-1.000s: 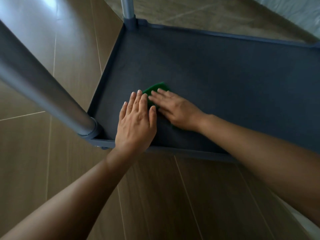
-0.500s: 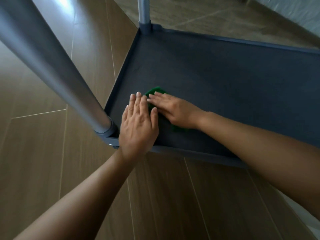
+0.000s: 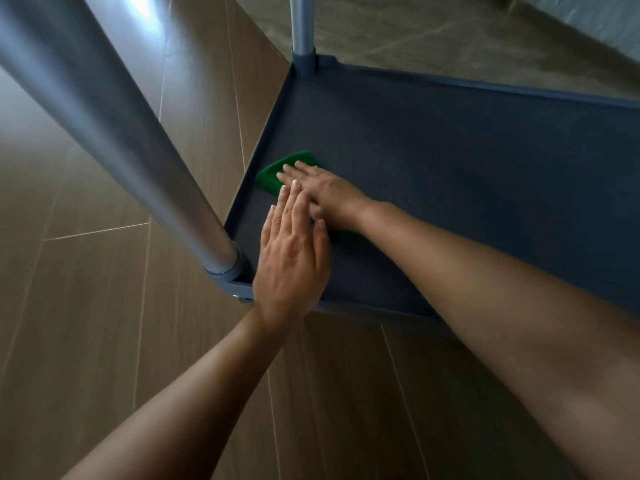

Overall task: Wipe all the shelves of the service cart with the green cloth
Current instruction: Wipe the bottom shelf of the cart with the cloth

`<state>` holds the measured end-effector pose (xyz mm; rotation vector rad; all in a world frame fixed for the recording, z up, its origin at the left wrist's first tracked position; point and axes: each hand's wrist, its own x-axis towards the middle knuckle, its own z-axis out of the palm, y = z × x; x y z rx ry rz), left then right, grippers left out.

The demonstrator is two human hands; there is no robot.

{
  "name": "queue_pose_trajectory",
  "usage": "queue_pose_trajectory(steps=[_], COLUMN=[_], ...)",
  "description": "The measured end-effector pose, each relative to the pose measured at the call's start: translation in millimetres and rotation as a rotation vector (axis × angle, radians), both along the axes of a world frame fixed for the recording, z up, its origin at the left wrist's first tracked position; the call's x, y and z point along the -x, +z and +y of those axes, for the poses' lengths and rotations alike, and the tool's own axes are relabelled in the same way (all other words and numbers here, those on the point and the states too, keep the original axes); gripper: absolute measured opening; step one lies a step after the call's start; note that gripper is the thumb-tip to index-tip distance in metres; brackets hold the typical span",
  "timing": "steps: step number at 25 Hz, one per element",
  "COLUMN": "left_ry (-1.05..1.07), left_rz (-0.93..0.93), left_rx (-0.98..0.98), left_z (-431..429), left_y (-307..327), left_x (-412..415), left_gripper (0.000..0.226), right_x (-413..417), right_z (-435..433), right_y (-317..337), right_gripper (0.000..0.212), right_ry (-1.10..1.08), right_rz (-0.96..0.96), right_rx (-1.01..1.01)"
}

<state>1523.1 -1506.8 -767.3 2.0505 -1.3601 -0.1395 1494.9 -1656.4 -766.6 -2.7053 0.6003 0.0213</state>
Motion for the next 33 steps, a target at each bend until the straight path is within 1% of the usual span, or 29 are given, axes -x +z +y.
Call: queue_pose_trajectory(steps=[3, 5, 7, 9, 12, 15, 17, 21, 24, 26, 28, 30, 31, 33], left_ry=[-0.028, -0.014, 0.000, -0.021, -0.074, -0.088, -0.099, -0.168, -0.207, -0.262, -0.329, -0.366, -0.368, -0.351], left_rz=[-0.040, -0.023, 0.008, -0.023, -0.091, -0.075, -0.046, -0.024, 0.033, 0.063, 0.103, 0.180, 0.232, 0.358], left_rx=[0.005, 0.031, 0.041, -0.004, -0.079, -0.128, -0.146, -0.158, -0.179, -0.221, -0.246, -0.281, -0.315, -0.384], left_z=[2.5, 4.1, 5.3, 5.9, 2.4, -10.4, -20.9, -38.7, -49.2, -53.2, -57.4, -65.8, -71.2, -78.5], left_y=[0.7, 2.5, 4.4, 4.8, 6.7, 10.0, 13.1, 20.1, 26.1, 31.4, 35.6, 41.4, 45.5, 54.2], left_x=[-4.9, -2.1, 3.0, 3.3, 8.0, 25.3, 37.8, 77.2, 109.2, 131.2, 156.6, 182.6, 195.5, 219.6], left_gripper=[0.054, 0.052, 0.050, 0.052, 0.054, 0.051, 0.051, 0.050, 0.051, 0.051, 0.048, 0.044, 0.043, 0.042], right_x=[18.8, 37.7, 57.6, 74.9, 104.1, 140.1, 168.3, 240.9, 294.9, 329.3, 356.5, 369.5, 371.8, 370.7], right_z=[37.7, 55.6, 61.4, 62.7, 60.5, 51.1, 43.1, 17.9, -2.1, -9.6, -13.8, -16.9, -20.2, -18.3], right_y=[1.0, 1.3, 2.5, 2.1, -3.3, -5.8, -7.6, -11.2, -16.2, -17.0, -11.3, 1.6, 7.9, 25.7], right_gripper=[0.049, 0.047, 0.044, 0.041, 0.043, 0.051, 0.052, 0.052, 0.052, 0.051, 0.047, 0.041, 0.039, 0.035], right_ry=[0.186, 0.249, 0.213, 0.227, 0.250, 0.141, 0.049, -0.207, -0.412, -0.586, -0.785, -1.001, -1.114, -1.293], right_rz=[-0.082, -0.139, -0.165, -0.157, -0.106, -0.084, -0.090, -0.108, -0.075, -0.064, -0.177, -0.389, -0.553, -0.995], right_rx=[0.072, 0.069, -0.025, -0.095, -0.116, -0.122, -0.111, -0.057, 0.001, -0.010, -0.127, -0.354, -0.528, -1.025])
